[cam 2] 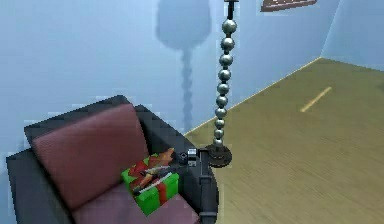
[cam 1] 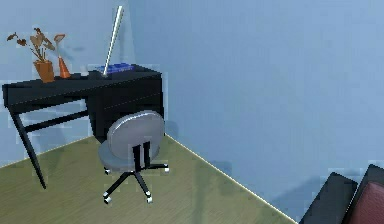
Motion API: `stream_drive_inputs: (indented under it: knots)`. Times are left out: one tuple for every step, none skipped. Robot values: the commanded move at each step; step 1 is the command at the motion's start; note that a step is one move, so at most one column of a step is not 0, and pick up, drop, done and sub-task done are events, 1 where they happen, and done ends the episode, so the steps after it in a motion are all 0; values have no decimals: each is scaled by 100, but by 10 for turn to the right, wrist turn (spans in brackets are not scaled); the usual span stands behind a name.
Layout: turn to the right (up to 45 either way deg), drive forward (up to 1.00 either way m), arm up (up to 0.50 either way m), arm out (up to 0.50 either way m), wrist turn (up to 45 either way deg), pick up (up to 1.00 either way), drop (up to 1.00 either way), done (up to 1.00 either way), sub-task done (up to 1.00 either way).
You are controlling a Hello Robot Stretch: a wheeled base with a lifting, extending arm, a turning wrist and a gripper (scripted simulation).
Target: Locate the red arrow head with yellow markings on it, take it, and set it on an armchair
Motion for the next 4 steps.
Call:
stream_drive_inputs:
  knots:
    - [0, 0, -32, 0, 0, 0, 0, 0, 0]
    - [0, 0, 0, 0, 0, 0, 100, 0, 0]
    - [0, 0, 10, 0, 0, 0, 0, 0, 0]
    - [0, 0, 0, -8, 0, 0, 0, 0, 0]
